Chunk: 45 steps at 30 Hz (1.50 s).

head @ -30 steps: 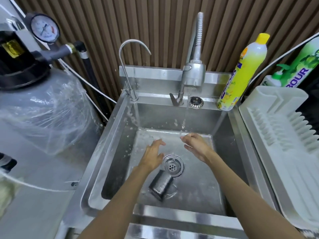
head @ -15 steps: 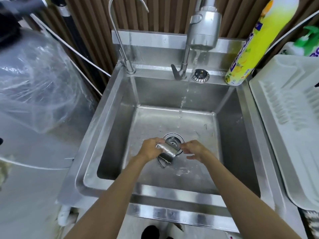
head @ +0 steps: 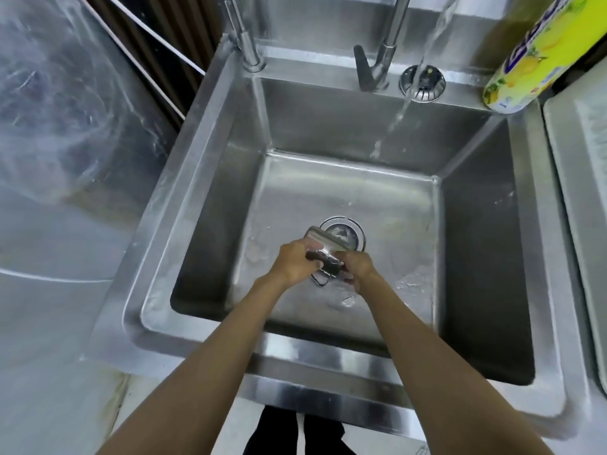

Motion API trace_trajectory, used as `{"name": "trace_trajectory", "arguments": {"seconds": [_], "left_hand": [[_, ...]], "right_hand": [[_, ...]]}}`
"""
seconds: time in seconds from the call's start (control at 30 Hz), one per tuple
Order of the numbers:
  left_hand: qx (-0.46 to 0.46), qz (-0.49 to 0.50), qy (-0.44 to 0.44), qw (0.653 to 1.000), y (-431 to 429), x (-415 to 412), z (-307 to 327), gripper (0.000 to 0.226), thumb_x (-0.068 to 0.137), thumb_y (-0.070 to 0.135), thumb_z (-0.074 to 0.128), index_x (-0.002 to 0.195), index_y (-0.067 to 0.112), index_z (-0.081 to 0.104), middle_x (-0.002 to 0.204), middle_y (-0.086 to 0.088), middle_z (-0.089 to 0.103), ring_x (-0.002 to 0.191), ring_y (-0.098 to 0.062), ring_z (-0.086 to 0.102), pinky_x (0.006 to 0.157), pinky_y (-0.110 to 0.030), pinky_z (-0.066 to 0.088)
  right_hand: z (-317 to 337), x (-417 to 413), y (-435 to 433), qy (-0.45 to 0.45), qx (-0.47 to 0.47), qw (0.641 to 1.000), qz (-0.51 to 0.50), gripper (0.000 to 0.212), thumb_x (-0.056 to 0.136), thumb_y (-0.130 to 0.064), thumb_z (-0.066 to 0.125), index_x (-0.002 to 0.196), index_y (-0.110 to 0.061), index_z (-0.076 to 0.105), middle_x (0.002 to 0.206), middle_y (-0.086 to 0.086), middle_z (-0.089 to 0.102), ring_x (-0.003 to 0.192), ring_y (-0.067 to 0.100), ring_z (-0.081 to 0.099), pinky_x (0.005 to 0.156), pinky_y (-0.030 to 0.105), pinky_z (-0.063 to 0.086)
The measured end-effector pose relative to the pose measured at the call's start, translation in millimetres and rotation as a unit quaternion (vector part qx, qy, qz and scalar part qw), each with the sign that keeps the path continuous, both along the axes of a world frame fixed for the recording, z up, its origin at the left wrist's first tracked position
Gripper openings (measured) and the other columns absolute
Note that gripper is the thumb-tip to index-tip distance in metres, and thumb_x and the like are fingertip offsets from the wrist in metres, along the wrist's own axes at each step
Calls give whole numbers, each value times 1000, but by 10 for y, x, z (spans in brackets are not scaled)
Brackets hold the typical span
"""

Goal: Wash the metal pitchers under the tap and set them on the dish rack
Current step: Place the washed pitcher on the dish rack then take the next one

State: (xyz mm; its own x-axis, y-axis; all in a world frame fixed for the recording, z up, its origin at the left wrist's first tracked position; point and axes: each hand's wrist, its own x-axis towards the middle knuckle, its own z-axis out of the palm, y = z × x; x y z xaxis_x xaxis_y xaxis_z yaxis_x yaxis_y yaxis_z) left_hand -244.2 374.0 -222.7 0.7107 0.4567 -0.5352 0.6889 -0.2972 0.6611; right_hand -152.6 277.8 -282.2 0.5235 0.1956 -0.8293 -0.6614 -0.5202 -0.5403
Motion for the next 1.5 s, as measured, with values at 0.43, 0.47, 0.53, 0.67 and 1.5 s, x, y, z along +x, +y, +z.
{"name": "trace_trajectory", "arguments": {"seconds": [0.43, 0.47, 0.53, 0.67, 1.5], "left_hand": [[-11, 110, -61, 992, 109, 380, 166, 70, 76, 2, 70, 136, 12, 36, 137, -12, 40, 125, -26, 44, 100, -29, 38], [23, 80, -62, 995, 102, 409, 205, 79, 75, 4, 72, 141, 13, 29, 142, -11, 34, 130, -25, 38, 104, -29, 34], [56, 51, -90, 993, 79, 491, 300, 92, 73, 9, 75, 146, 15, 19, 147, -7, 27, 135, -21, 31, 106, -28, 29], [60, 82, -195, 975, 28, 624, 473, 77, 72, 2, 63, 140, 14, 28, 122, -6, 52, 116, -23, 50, 94, -26, 41], [49, 12, -314, 948, -7, 698, 1323, 88, 52, 5, 86, 127, 20, 41, 113, 7, 54, 111, -14, 52, 87, -13, 38]], "right_hand": [[789, 264, 59, -517, -49, 803, 292, 17, 87, -6, 53, 101, -9, 62, 94, 15, 70, 81, 38, 63, 74, 37, 51], [857, 285, 49, -546, -41, 784, 294, 15, 87, -6, 55, 99, -9, 63, 93, 14, 71, 78, 38, 62, 77, 38, 50], [960, 295, 46, -592, -23, 745, 306, 16, 85, -5, 56, 97, -9, 66, 92, 10, 70, 76, 35, 62, 84, 36, 45], [1157, 264, 61, -657, -5, 684, 317, 24, 82, -9, 57, 99, -19, 70, 84, 1, 69, 76, 25, 62, 84, 24, 28], [2263, 685, -188, -348, 47, 919, 178, 19, 84, -9, 54, 92, -11, 71, 71, 7, 66, 69, 15, 61, 76, 35, 56]]}}
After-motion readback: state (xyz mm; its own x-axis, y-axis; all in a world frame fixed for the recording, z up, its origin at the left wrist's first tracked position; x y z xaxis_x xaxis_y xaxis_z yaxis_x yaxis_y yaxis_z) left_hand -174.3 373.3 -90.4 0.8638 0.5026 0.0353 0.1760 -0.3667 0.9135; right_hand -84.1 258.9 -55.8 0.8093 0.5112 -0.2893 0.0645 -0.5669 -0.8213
